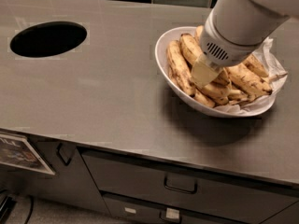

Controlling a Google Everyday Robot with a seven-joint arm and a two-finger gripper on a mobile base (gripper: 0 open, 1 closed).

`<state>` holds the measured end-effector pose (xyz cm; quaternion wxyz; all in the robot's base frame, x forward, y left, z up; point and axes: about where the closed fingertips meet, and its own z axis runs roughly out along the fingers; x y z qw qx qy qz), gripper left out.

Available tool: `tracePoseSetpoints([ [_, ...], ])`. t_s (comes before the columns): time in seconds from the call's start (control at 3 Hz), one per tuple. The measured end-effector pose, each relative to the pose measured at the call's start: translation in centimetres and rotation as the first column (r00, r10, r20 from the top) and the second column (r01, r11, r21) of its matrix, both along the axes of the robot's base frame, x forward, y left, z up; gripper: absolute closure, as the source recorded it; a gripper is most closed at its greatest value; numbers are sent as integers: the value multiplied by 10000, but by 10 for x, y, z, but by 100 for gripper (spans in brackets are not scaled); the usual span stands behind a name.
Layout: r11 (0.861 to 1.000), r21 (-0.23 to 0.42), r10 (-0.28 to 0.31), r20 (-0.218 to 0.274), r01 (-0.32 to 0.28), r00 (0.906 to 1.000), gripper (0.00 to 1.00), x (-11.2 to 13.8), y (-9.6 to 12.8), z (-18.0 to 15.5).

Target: Pick banana from white bowl

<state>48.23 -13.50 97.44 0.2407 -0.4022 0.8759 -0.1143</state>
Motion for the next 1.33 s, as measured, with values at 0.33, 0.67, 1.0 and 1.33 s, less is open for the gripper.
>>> tracePoseSetpoints([
  [0.33, 10000, -5, -2, -3, 2, 10000, 66, 0, 0, 0],
  [0.67, 10000, -5, -2, -2, 2, 10000, 89, 0, 0, 0],
  [1.0, 10000, -5, -2, -2, 2, 10000, 100, 0, 0, 0],
  [1.33, 9995, 287, 89, 452, -102, 9989, 100, -6, -4, 20],
])
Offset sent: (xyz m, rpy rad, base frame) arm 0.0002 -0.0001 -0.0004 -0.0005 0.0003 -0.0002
